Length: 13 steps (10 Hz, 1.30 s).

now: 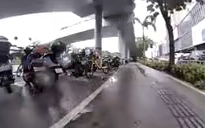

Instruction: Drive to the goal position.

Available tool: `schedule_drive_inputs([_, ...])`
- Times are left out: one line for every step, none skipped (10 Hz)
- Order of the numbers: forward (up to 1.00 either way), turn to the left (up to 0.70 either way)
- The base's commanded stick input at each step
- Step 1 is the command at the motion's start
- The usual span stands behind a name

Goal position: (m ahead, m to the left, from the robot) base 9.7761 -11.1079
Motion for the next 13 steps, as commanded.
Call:
schedule_drive_inputs([0.70, 0.00])
schedule_drive_inputs([0.70, 0.00])
schedule_drive_inputs([0.70, 0.00])
schedule_drive_inputs([0.70, 0.00])
schedule_drive_inputs([0.70, 0.00])
schedule_drive_inputs([0.70, 0.00])
schedule_drive_inputs([0.70, 0.00])
schedule_drive_inputs([0.70, 0.00])
schedule_drive_inputs([0.70, 0.00])
schedule_drive_inputs([0.70, 0.00])
schedule_drive_inputs([0.70, -0.04])
schedule_drive_inputs([0.70, -0.13])
schedule_drive_inputs([0.70, -0.13])
